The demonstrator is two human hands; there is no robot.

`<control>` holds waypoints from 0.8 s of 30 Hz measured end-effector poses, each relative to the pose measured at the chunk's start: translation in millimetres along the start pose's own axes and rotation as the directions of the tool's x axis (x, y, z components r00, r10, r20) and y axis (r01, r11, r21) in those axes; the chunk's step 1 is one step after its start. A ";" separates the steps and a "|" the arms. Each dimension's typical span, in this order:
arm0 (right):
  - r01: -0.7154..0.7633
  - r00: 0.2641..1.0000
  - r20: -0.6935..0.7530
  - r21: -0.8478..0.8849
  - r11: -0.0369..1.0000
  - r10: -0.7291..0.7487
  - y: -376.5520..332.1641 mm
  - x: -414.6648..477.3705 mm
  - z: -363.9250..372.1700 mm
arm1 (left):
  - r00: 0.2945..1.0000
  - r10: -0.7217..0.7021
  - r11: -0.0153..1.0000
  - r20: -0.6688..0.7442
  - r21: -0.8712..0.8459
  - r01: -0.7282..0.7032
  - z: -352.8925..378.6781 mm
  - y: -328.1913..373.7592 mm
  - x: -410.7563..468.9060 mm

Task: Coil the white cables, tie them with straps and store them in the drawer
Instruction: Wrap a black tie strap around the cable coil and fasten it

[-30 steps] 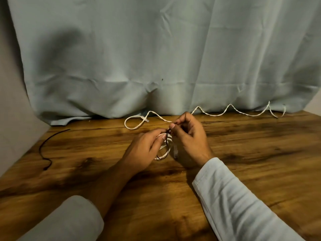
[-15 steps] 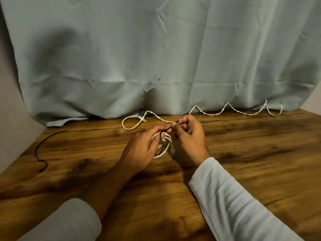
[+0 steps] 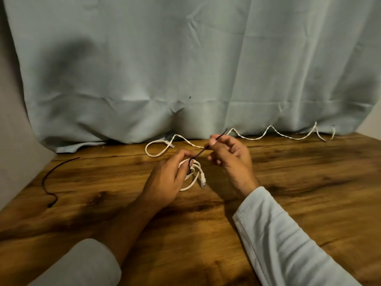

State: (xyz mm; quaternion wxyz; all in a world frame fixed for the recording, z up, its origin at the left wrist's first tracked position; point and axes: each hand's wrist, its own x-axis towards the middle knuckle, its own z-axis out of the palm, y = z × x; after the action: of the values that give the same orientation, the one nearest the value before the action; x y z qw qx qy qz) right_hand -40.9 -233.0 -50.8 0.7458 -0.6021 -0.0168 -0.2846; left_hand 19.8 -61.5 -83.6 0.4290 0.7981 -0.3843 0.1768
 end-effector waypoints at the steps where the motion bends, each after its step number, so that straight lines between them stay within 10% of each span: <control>1: -0.018 0.998 0.058 -0.017 1.000 0.019 1.2 -2.7 3.3 | 1.000 0.002 1.000 -0.011 -0.013 -0.002 -0.3 -0.9 0.2; 12: 0.084 0.987 0.151 -0.260 0.962 -0.046 16.2 -7.2 3.3 | 1.000 0.000 0.998 0.006 -0.069 0.000 0.1 2.8 0.2; 24: 0.068 0.987 -0.142 -0.010 0.998 -0.069 11.1 11.1 -11.5 | 0.998 0.016 0.996 0.065 -0.087 -0.010 0.4 13.0 -0.1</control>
State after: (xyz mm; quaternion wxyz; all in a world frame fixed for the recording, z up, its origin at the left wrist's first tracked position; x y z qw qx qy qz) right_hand -30.3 -246.7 -59.6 0.7333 -0.5813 0.0166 -0.3523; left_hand 9.7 -66.2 -76.8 0.4493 0.7816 -0.4105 0.1365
